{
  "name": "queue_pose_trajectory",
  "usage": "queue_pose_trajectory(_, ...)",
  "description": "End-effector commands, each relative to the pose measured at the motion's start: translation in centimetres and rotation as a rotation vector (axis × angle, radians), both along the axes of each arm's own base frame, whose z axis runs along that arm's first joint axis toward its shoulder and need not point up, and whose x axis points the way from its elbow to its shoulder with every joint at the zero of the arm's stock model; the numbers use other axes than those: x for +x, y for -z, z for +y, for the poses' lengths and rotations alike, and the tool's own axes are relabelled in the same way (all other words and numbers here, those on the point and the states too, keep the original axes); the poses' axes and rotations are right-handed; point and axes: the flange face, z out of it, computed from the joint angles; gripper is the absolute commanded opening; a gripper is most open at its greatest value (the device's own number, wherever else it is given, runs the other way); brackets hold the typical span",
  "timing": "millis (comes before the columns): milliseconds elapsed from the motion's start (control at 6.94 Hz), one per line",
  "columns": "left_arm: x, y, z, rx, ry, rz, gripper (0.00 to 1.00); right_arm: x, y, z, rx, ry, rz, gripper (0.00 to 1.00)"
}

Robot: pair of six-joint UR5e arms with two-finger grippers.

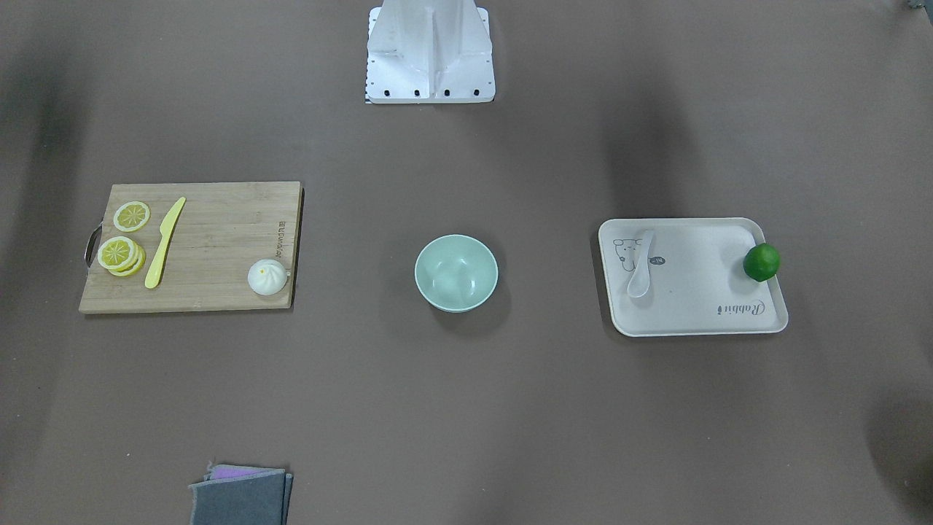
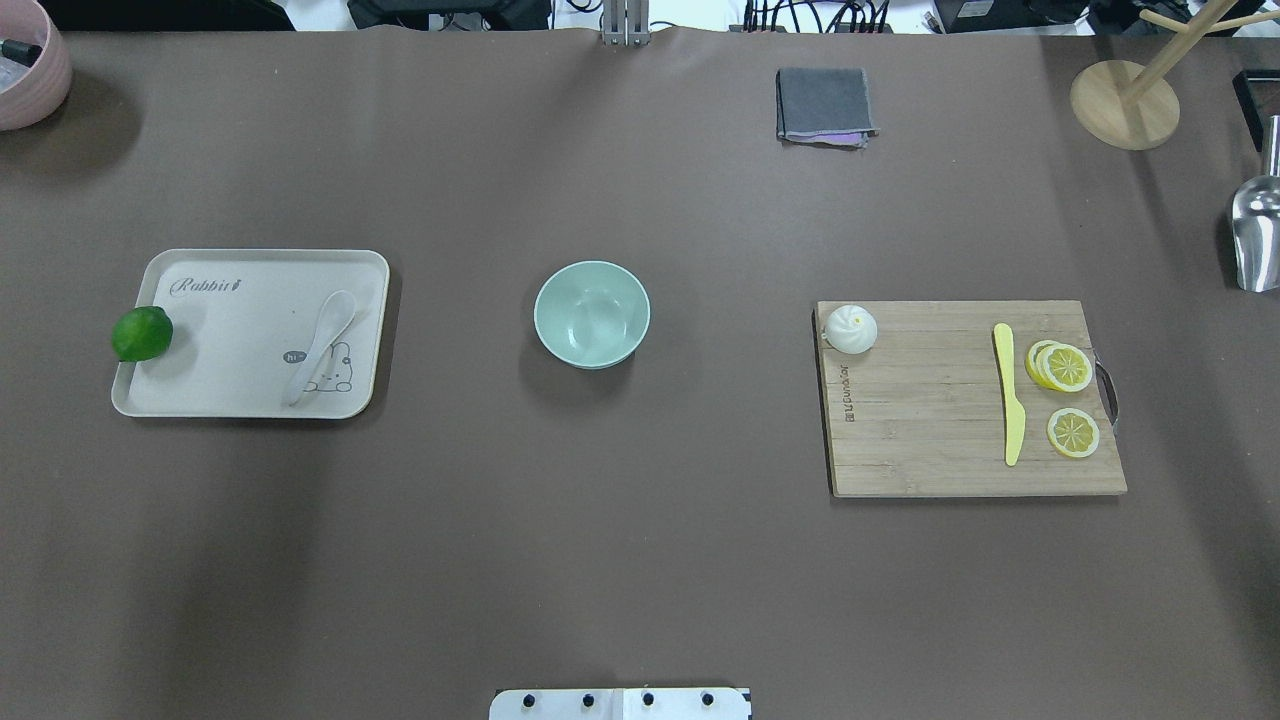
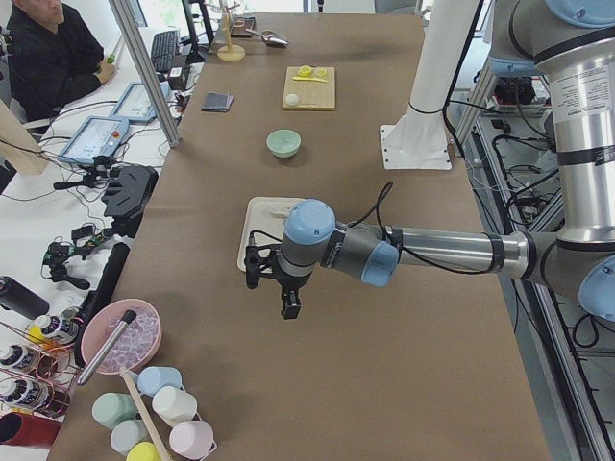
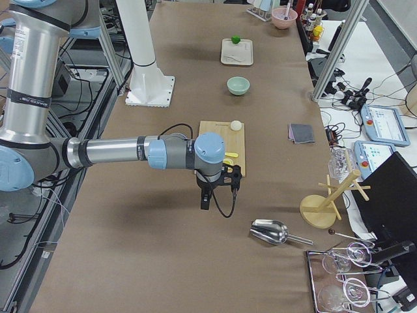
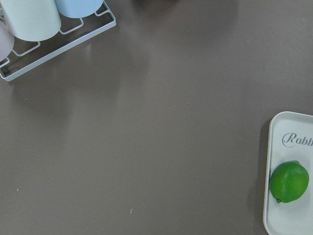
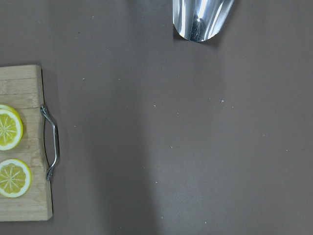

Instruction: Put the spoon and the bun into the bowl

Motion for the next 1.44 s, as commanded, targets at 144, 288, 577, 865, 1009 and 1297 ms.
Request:
queue_pose_trajectory(144, -0.01, -0.06, 0.07, -0.003, 0.001, 0.003, 0.98, 0.02, -0.51, -0.40, -0.008, -0.001, 0.001, 1.00)
queue_pose_trajectory(288, -0.02, -0.01, 0.00, 0.000, 0.000, 0.001, 0.98, 0.02, -0.45, -0.47, -0.006, -0.001, 0.001, 1.00)
queue_pose_trajectory(577, 0.00, 0.13, -0.13, 0.002, 0.001, 0.003, 0.98, 0.01, -0.36, -0.66, -0.005, -0.001, 0.001, 1.00)
queue_pose_trajectory(865, -0.01, -0.22, 0.07, -0.005, 0.000, 0.003, 0.98, -0.01, -0.06, -1.00, 0.003, -0.001, 0.001, 1.00)
queue_pose_trajectory(1009, -0.03, -0.25, 0.00, -0.005, 0.001, 0.000, 0.98, -0.01, 0.02, -1.00, 0.004, -0.001, 0.001, 1.00)
queue_pose_trajectory(1297, -0.06, -0.27, 0.15, -0.008, 0.002, 0.004, 0.98, 0.02, -0.39, -1.06, -0.003, -0.002, 0.006, 1.00)
